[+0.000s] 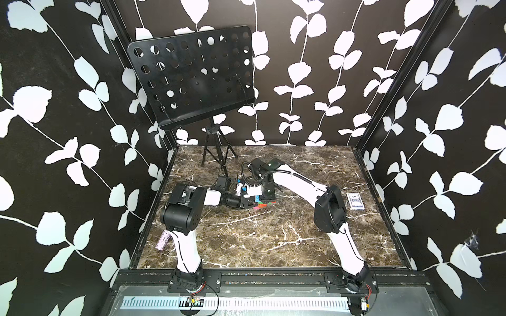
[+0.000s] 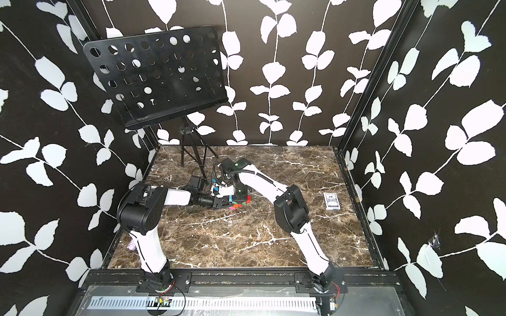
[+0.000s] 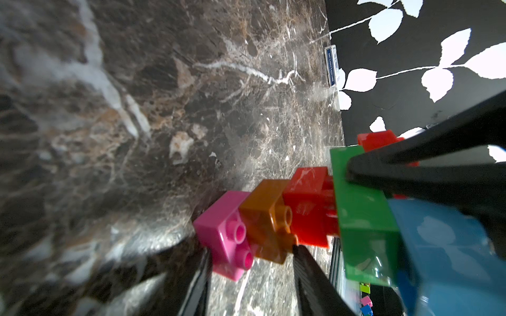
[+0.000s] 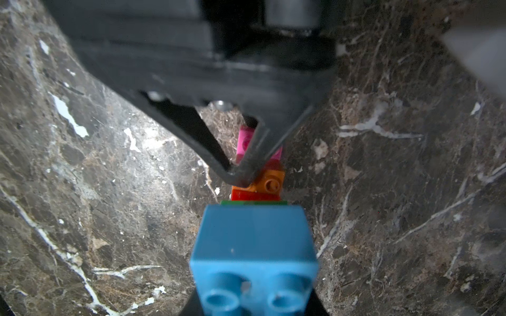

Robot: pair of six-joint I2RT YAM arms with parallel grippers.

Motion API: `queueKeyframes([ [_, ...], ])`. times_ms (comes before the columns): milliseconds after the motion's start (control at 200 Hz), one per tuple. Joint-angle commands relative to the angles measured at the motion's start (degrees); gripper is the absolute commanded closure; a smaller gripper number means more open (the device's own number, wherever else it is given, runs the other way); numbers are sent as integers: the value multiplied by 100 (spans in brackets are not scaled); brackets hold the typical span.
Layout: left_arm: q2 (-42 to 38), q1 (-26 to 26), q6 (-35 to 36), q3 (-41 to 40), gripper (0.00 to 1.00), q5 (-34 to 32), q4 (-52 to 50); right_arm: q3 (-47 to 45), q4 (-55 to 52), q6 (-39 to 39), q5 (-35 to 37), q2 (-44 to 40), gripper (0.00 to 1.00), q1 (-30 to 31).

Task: Assemble the letter y with lego
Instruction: Assemble the lego brick with the lego brick.

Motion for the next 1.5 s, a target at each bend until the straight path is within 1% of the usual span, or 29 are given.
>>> queueKeyframes([
  [0,437,-55,3,-230,52,-1274,-822,45,-250,110,-55,416,81,89],
  [465,437,-72,6,-218,52,-1283,-841,393,-419,514,-113,755,82,177],
  [720,444,-71,8,-221,52,-1282,-850,423,-393,816,215,814,83,177],
  [845,437,-69,7,-220,52,-1282,-855,492,-383,929,177,852,82,170],
  [970,437,-73,8,-217,52,-1282,-866,542,-447,926,-45,835,82,177],
  [1130,447,-74,14,-214,52,-1279,-866,475,-289,973,-116,815,82,177],
  [1270,431,-67,-11,-211,52,-1248,-828,620,-309,961,-79,877,82,175],
  [1460,313,-58,-6,-253,51,-1213,-766,755,-330,891,4,672,83,177],
  [1495,284,-52,-20,-245,49,-1192,-740,756,-319,882,45,627,82,177],
])
